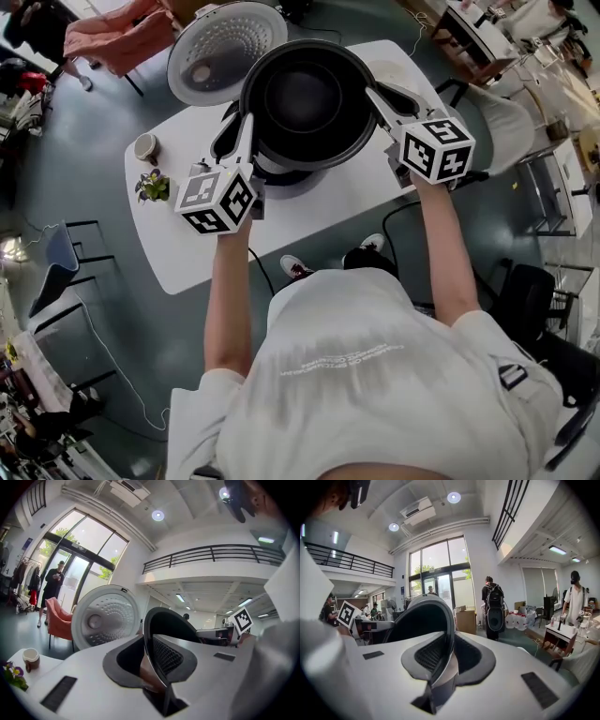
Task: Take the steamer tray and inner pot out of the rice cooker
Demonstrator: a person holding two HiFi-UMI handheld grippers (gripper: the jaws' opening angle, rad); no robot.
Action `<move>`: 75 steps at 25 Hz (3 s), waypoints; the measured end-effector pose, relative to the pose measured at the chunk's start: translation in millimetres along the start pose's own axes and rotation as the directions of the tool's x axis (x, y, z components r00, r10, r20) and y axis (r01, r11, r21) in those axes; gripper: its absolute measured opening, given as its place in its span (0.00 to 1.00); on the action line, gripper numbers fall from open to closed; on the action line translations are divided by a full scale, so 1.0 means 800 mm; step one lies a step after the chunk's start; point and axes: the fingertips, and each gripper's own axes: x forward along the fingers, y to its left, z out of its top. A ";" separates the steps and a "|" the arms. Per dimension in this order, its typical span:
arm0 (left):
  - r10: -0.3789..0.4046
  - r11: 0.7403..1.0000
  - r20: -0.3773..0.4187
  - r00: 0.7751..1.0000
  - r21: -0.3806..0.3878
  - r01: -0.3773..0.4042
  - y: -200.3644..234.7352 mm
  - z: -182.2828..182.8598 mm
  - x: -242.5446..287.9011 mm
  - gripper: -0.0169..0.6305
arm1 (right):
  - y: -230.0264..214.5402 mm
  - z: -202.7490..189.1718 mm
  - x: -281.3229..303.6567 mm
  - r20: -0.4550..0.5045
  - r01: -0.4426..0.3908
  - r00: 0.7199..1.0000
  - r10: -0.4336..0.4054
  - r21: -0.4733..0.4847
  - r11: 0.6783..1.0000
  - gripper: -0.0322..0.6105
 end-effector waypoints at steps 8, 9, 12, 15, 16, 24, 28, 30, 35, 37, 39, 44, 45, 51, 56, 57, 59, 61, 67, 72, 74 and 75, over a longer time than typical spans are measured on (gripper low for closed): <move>-0.156 0.987 -0.036 0.987 0.019 0.157 -0.112 -0.015 0.083 0.13 | -0.107 -0.007 -0.093 0.019 0.146 0.989 -0.147 0.049 0.988 0.17; -0.174 0.984 -0.046 0.984 0.017 0.175 -0.129 -0.021 0.095 0.13 | -0.124 -0.010 -0.106 0.017 0.164 0.986 -0.166 0.057 0.985 0.17; -0.208 0.978 -0.079 0.975 0.007 0.209 -0.175 -0.043 0.131 0.13 | -0.171 -0.027 -0.141 -0.003 0.207 0.978 -0.207 0.087 0.975 0.17; -0.223 0.975 -0.114 0.968 -0.015 0.223 -0.214 -0.070 0.161 0.13 | -0.214 -0.043 -0.169 -0.031 0.232 0.973 -0.230 0.102 0.967 0.17; -0.230 0.973 -0.130 0.964 -0.026 0.228 -0.225 -0.082 0.170 0.13 | -0.228 -0.050 -0.177 -0.043 0.240 0.971 -0.237 0.106 0.965 0.17; -0.255 0.966 -0.292 0.922 -0.111 0.232 -0.294 -0.190 0.211 0.13 | -0.306 -0.144 -0.228 -0.170 0.292 0.951 -0.259 0.212 0.932 0.17; -0.244 0.969 -0.350 0.904 -0.134 0.209 -0.315 -0.234 0.221 0.13 | -0.335 -0.185 -0.240 -0.234 0.293 0.943 -0.237 0.241 0.925 0.17; -0.231 0.971 -0.377 0.897 -0.143 0.190 -0.320 -0.254 0.227 0.13 | -0.346 -0.205 -0.240 -0.264 0.291 0.938 -0.224 0.254 0.922 0.17; -0.194 0.977 -0.425 0.884 -0.167 0.135 -0.326 -0.297 0.241 0.13 | -0.374 -0.246 -0.234 -0.332 0.283 0.925 -0.186 0.276 0.919 0.17; -0.182 0.978 -0.434 0.882 -0.172 0.118 -0.327 -0.307 0.248 0.13 | -0.386 -0.256 -0.227 -0.348 0.276 0.922 -0.170 0.280 0.919 0.17; -0.170 0.979 -0.437 0.884 -0.177 0.101 -0.326 -0.315 0.256 0.13 | -0.396 -0.263 -0.219 -0.363 0.267 0.919 -0.155 0.283 0.921 0.17; -0.129 0.981 -0.440 0.889 -0.190 0.048 -0.317 -0.325 0.271 0.13 | -0.414 -0.277 -0.192 -0.405 0.231 0.909 -0.097 0.297 0.927 0.17; -0.122 0.981 -0.439 0.890 -0.192 0.039 -0.316 -0.325 0.274 0.13 | -0.418 -0.279 -0.188 -0.411 0.224 0.908 -0.085 0.302 0.927 0.17; -0.083 0.982 -0.447 0.890 -0.188 -0.004 -0.302 -0.331 0.294 0.14 | -0.435 -0.284 -0.158 -0.421 0.197 0.906 -0.043 0.328 0.924 0.17; -0.063 0.983 -0.462 0.885 -0.181 -0.025 -0.292 -0.339 0.308 0.14 | -0.444 -0.288 -0.136 -0.413 0.177 0.911 -0.013 0.361 0.916 0.18; -0.058 0.983 -0.465 0.883 -0.181 -0.031 -0.288 -0.340 0.310 0.15 | -0.445 -0.287 -0.131 -0.409 0.171 0.912 -0.009 0.361 0.917 0.17; -0.049 0.983 -0.467 0.883 -0.181 -0.041 -0.281 -0.340 0.314 0.15 | -0.446 -0.283 -0.121 -0.403 0.163 0.915 -0.005 0.360 0.919 0.17; -0.042 0.982 -0.464 0.885 -0.180 -0.047 -0.277 -0.338 0.322 0.15 | -0.452 -0.280 -0.110 -0.398 0.162 0.917 -0.007 0.357 0.920 0.17; -0.021 0.983 -0.450 0.893 -0.170 -0.062 -0.260 -0.333 0.347 0.16 | -0.472 -0.270 -0.071 -0.387 0.165 0.922 -0.026 0.332 0.929 0.18; -0.008 0.986 -0.439 0.899 -0.153 -0.065 -0.242 -0.325 0.367 0.17 | -0.478 -0.263 -0.045 -0.387 0.152 0.922 -0.028 0.296 0.943 0.21; -0.010 0.988 -0.432 0.902 -0.145 -0.058 -0.241 -0.320 0.368 0.23 | -0.477 -0.260 -0.044 -0.387 0.142 0.922 -0.028 0.269 0.953 0.22; -0.013 0.988 -0.427 0.904 -0.143 -0.053 -0.242 -0.317 0.368 0.25 | -0.478 -0.258 -0.045 -0.384 0.141 0.923 -0.037 0.248 0.958 0.24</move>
